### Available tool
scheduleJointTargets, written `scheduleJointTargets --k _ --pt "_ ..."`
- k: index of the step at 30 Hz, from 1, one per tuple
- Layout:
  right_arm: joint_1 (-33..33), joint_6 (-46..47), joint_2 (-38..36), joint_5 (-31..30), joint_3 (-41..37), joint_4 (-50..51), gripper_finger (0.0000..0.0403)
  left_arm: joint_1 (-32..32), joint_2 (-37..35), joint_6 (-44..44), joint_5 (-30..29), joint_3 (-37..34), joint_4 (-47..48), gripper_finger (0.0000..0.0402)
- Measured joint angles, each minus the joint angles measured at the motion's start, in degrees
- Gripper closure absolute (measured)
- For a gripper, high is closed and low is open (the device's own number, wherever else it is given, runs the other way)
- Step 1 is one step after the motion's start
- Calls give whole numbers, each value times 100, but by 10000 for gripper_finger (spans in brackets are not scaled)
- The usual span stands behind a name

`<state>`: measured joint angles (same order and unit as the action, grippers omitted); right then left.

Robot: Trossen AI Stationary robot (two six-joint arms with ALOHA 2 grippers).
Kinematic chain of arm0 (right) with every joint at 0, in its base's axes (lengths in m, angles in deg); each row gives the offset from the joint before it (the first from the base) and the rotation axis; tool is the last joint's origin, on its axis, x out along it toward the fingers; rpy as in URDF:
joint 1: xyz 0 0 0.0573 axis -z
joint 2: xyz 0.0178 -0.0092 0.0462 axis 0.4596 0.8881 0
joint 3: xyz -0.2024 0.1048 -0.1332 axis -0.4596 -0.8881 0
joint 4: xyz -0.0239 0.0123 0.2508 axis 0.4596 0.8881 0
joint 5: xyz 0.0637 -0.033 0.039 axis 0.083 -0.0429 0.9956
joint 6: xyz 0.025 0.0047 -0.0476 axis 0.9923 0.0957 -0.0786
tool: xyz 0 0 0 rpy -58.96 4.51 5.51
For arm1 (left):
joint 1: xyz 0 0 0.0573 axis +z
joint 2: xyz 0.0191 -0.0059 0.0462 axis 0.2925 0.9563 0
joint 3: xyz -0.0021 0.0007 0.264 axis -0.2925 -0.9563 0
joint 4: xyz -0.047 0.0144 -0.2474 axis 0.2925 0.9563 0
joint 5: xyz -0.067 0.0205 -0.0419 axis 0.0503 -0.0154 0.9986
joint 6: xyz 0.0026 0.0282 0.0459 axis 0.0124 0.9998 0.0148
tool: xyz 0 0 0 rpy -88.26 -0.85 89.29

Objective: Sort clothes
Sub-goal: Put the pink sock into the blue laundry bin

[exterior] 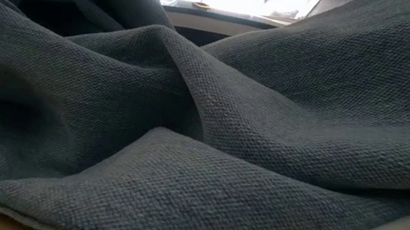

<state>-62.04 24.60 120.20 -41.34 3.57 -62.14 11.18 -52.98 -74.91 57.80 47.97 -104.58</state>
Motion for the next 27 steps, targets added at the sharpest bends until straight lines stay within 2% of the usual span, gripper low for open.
scheduleJointTargets --k 7,10,13,16,18,19,24,27 --pt "-21 -500 535 -56 -2 -280 204 0 0 0 -2 -1 -2 194" --pt "-21 -534 597 -143 -2 -529 217 -1 -2 0 -2 1 -1 194" --pt "-21 -532 596 -260 11 -608 252 0 -1 0 -1 0 0 194" --pt "-21 -519 596 -401 148 -441 316 -1 0 4 -2 -1 0 194" --pt "-14 -540 596 -450 330 -182 368 -2 -2 3 -2 -1 0 194" --pt "1 -618 596 -540 455 24 382 0 -2 1 -2 1 0 194" --pt "109 -749 520 -1577 1370 1266 368 0 -1 0 -2 1 0 194" --pt "390 -752 294 -1913 1956 1944 380 -1 0 0 -2 -1 5 194"
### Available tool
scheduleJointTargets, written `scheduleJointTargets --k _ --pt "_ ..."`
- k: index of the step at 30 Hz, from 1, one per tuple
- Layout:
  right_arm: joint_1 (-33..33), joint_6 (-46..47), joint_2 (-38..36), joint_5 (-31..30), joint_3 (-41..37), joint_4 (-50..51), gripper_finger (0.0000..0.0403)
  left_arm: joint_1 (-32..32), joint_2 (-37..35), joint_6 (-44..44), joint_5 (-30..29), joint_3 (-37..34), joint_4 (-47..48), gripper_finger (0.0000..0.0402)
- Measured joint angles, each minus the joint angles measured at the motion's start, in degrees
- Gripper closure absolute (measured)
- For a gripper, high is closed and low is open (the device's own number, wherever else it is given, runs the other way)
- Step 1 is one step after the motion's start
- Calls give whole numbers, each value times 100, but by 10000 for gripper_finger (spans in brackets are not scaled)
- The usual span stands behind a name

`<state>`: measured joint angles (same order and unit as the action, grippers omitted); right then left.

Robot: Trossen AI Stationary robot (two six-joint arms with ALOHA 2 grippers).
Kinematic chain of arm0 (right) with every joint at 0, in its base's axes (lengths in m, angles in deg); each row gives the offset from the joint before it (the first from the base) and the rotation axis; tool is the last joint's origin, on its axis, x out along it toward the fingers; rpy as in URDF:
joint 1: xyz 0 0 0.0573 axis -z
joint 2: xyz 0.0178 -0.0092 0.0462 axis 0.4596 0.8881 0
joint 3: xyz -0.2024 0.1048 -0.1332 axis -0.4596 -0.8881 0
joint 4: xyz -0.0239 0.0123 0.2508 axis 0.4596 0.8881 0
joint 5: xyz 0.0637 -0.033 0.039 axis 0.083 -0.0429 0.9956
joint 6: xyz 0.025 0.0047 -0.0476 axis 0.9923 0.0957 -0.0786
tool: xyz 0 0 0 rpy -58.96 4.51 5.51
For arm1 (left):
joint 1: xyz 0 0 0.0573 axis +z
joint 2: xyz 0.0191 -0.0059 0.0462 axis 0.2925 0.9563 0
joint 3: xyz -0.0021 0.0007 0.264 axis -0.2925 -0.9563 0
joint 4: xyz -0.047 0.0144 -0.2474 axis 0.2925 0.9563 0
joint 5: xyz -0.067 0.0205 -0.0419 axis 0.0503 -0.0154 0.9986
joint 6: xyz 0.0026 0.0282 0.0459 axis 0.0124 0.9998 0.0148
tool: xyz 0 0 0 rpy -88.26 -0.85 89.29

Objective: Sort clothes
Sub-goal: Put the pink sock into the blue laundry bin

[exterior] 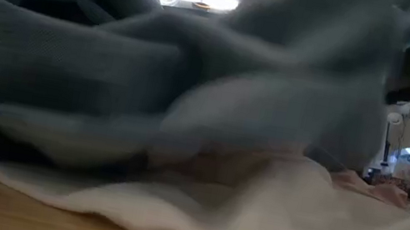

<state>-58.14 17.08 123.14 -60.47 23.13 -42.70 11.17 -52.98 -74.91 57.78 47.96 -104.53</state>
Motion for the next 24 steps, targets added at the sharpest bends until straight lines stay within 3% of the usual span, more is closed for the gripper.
scheduleJointTargets --k 3,7,15,24 --pt "432 117 -285 -110 422 296 391 -1 -1 0 0 2 -2 194" --pt "1158 250 -580 -300 760 234 378 0 0 -1 1 1 0 194" --pt "2599 71 -640 -495 1025 -114 390 0 -1 26 0 0 2 194" --pt "2898 1021 -454 906 1031 92 357 1 -1 115 0 2 6 194"
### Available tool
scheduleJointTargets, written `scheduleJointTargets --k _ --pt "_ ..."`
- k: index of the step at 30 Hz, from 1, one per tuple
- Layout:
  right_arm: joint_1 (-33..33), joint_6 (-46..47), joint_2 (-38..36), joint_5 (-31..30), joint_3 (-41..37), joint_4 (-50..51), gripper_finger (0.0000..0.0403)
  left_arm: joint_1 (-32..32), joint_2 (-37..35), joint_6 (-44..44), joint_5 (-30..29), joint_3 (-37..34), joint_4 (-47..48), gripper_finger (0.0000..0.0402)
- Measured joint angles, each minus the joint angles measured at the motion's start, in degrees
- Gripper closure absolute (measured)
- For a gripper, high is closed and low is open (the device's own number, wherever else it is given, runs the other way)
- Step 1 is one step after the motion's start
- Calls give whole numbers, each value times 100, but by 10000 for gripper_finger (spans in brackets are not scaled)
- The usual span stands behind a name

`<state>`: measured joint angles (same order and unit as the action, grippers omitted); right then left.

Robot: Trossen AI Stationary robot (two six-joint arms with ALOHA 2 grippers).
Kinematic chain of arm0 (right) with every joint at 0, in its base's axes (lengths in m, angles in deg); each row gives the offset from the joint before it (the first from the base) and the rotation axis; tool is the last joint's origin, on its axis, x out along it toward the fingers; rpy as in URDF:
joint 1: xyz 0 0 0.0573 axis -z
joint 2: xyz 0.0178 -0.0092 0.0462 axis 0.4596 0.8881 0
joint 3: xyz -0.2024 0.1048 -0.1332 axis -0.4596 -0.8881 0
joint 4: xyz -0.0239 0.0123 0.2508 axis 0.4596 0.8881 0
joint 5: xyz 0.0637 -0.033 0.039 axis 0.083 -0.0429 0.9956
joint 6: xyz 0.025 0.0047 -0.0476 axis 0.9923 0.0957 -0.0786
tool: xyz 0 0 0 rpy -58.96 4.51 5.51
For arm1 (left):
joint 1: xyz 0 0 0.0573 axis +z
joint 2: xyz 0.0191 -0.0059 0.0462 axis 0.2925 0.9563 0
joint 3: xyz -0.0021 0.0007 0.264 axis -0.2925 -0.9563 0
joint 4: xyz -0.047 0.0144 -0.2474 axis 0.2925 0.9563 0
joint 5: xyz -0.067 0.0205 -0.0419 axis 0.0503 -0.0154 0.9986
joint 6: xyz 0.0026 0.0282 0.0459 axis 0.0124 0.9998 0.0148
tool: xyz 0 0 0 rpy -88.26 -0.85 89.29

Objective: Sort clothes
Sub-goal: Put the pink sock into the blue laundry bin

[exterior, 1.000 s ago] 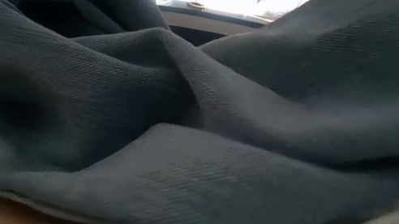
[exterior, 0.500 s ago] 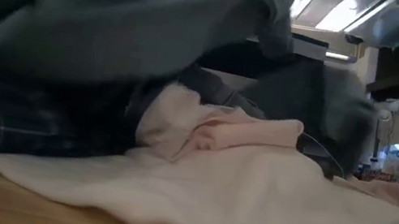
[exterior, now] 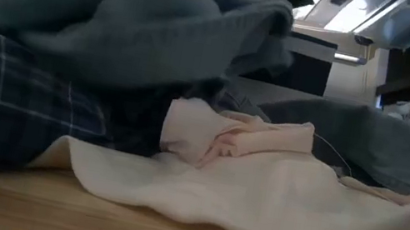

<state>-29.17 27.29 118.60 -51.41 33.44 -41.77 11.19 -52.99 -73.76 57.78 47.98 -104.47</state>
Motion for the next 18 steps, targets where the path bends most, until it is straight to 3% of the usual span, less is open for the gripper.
scheduleJointTargets --k 3,12,18 --pt "-4 456 129 511 -2 121 341 0 -1 -12 0 -2 -4 194" --pt "-2 579 296 518 32 328 270 -1 -1 -117 0 -2 0 194" --pt "-108 697 239 811 1243 1920 243 -1 -2 -69 1 -1 29 194"
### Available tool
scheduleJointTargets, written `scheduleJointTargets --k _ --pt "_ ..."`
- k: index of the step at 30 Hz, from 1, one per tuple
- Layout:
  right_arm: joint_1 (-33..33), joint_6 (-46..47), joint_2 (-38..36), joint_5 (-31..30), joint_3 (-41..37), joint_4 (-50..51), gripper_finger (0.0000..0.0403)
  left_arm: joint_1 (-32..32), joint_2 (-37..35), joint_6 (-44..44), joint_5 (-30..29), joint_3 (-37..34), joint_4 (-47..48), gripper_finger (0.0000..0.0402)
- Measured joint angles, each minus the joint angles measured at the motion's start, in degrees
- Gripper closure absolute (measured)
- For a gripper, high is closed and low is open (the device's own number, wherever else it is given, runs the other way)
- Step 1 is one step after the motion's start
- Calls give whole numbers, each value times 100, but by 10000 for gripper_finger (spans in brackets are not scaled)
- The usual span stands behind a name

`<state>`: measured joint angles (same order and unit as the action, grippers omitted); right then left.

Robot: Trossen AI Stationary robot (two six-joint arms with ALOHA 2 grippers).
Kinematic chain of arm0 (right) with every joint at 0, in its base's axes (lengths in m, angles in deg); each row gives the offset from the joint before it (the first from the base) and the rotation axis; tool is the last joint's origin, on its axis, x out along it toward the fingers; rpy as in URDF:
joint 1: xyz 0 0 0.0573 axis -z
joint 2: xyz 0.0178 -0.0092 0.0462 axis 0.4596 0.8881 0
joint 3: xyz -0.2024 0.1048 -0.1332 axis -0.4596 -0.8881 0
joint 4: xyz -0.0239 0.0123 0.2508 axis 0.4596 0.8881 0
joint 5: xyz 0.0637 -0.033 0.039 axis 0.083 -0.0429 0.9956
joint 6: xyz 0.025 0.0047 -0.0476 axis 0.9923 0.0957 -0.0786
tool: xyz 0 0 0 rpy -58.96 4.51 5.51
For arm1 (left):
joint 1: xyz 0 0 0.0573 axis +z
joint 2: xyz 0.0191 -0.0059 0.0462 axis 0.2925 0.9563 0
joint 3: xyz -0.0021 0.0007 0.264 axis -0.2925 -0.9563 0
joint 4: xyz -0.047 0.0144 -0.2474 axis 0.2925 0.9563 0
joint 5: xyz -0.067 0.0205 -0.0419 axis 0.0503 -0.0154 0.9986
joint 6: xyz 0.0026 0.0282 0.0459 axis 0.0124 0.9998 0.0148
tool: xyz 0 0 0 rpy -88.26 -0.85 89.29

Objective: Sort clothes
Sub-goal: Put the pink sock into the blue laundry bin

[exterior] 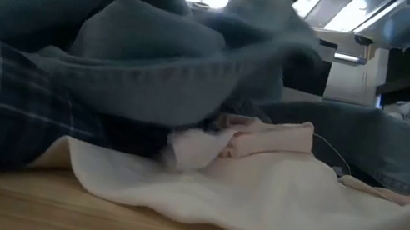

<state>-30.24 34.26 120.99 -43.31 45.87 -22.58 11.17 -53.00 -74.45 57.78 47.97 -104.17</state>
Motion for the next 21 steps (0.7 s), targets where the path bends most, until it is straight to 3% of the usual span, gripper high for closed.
scheduleJointTargets --k 5,9,16,21 --pt "-605 368 3 -421 712 782 242 1 0 -7 -1 -1 -1 194" --pt "-1290 639 1 -600 681 938 242 1 0 -41 -1 -1 -3 194" --pt "-2600 1129 12 -791 -500 540 242 0 0 -46 0 0 -5 194" --pt "-3179 1853 14 -783 -1683 -346 242 0 0 -110 -1 -1 -7 194"
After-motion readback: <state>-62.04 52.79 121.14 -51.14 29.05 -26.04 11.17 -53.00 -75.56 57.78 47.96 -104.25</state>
